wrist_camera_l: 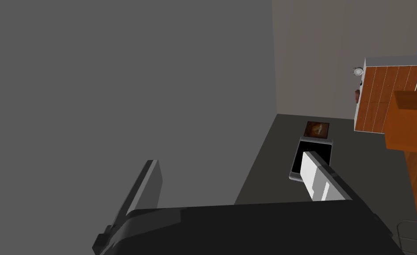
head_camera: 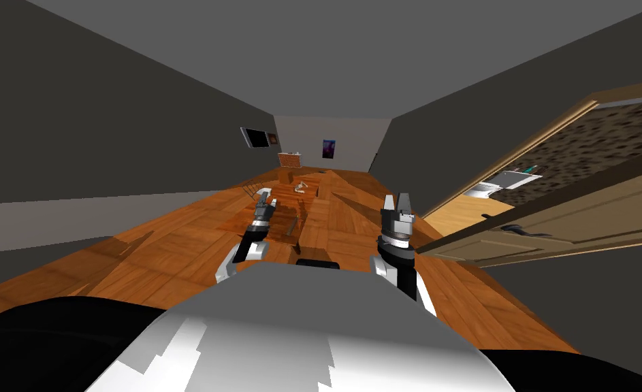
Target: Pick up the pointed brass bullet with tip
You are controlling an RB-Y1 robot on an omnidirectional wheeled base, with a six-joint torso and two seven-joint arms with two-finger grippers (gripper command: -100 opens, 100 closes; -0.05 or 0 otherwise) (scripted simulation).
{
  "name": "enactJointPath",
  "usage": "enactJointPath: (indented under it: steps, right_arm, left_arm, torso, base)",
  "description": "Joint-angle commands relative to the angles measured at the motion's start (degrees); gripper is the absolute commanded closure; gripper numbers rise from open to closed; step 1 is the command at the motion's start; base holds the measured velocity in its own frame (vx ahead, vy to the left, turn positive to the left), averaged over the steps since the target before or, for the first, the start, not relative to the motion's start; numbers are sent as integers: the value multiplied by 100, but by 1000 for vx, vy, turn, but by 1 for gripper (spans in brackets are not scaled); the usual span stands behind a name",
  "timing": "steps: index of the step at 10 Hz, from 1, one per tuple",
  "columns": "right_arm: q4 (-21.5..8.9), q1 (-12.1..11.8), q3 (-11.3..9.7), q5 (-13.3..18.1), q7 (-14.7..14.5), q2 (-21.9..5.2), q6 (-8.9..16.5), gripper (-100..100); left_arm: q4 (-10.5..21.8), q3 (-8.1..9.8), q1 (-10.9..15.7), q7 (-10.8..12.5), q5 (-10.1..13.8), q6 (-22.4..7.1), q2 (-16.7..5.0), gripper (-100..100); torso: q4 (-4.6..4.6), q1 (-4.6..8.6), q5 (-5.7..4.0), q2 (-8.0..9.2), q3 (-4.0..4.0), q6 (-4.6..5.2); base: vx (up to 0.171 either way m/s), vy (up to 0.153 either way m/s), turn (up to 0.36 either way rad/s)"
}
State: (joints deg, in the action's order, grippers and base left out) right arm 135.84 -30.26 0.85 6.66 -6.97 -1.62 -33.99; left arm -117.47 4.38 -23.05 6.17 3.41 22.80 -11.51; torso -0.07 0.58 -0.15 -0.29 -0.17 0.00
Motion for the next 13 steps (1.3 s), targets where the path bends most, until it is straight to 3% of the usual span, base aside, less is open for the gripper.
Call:
enactJointPath:
  steps: [1,6,10,12,13]
  right_arm:
    - [0,0,0,0,0,0,0,0]
    - [0,0,0,0,0,0,0,0]
    - [0,0,1,0,0,-1,0,0]
    - [0,0,1,0,0,-1,0,0]
    - [0,-1,0,0,0,0,0,0]
  left_arm:
    - [286,108,128,142,158,-163,-88,-100]
    - [1134,337,416,451,526,-552,-220,-100]
    - [1525,417,510,548,646,-694,-259,-100]
    - [2040,582,691,724,873,-999,-336,-100]
    - [2152,582,691,724,873,-999,-336,-100]
  torso:
    - [0,0,0,0,0,0]
    - [-1,-14,2,-3,-2,0]
    - [-1,-24,4,-3,-2,-1]
    - [1,-41,9,0,1,-1]
    - [-3,-12,3,-17,-10,-2]
  base:
    - [62,-155,38]
    - [91,-153,43]
    - [63,-94,28]
    - [95,-109,66]
    - [115,-141,45]
